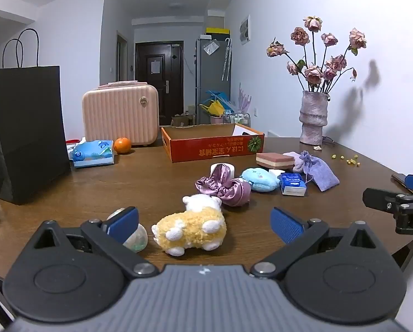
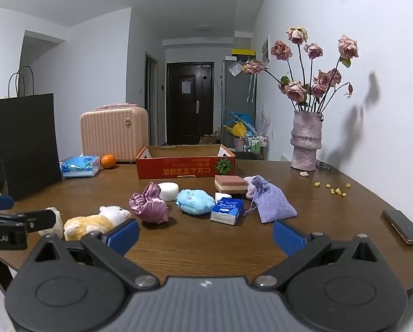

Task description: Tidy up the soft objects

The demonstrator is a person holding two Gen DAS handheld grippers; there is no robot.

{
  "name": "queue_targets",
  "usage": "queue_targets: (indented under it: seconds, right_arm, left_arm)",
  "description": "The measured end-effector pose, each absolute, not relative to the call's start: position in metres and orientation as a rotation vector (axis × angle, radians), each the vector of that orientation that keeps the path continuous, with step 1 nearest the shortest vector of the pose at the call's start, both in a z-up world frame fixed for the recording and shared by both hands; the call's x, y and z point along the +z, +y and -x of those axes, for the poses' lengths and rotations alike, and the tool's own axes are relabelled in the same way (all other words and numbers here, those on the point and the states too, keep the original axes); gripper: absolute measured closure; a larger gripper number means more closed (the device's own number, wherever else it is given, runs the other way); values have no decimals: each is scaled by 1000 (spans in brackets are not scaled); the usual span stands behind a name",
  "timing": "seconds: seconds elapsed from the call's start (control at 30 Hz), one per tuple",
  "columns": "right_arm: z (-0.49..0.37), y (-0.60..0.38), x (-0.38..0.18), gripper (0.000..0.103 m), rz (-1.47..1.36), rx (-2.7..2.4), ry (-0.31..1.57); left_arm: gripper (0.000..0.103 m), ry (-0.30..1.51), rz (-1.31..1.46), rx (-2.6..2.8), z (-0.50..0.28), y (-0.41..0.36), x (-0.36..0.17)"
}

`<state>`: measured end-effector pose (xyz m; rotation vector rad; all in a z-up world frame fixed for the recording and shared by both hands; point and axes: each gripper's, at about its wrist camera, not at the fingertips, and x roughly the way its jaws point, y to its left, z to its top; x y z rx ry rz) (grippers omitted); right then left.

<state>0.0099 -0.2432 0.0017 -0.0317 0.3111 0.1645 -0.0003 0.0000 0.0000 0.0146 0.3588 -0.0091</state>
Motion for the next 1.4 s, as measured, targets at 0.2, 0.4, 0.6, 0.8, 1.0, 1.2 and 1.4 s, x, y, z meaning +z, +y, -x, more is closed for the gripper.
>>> queue_targets:
  seconds: [0.2,0.4,0.6,0.8,1.0,1.2,1.4]
  right_arm:
    - [-9,-243,1,0,20,166,314]
    - [-10,-243,0,0,25,162,324]
    - [-10,-243,0,0,25,163,327]
    - [-10,-242,0,0,26,162,328]
    - [-9,-242,1,0,27,162,328]
    - [-9,-242,1,0,28,161,328]
    - [-9,-243,2,0,29,161,325]
  left_arm:
    - [0,376,4,-23,1,0,0]
    - [0,374,0,-13,-3,1,-5]
    - [0,375,4,-11,-1,1,-2]
    - [0,375,3,-13,-3,2,-2]
    - [0,374,5,-13,-2,2,-1]
    - [0,374,6,-14,-2,2,-1]
    - [0,373,6,-14,-2,3,-1]
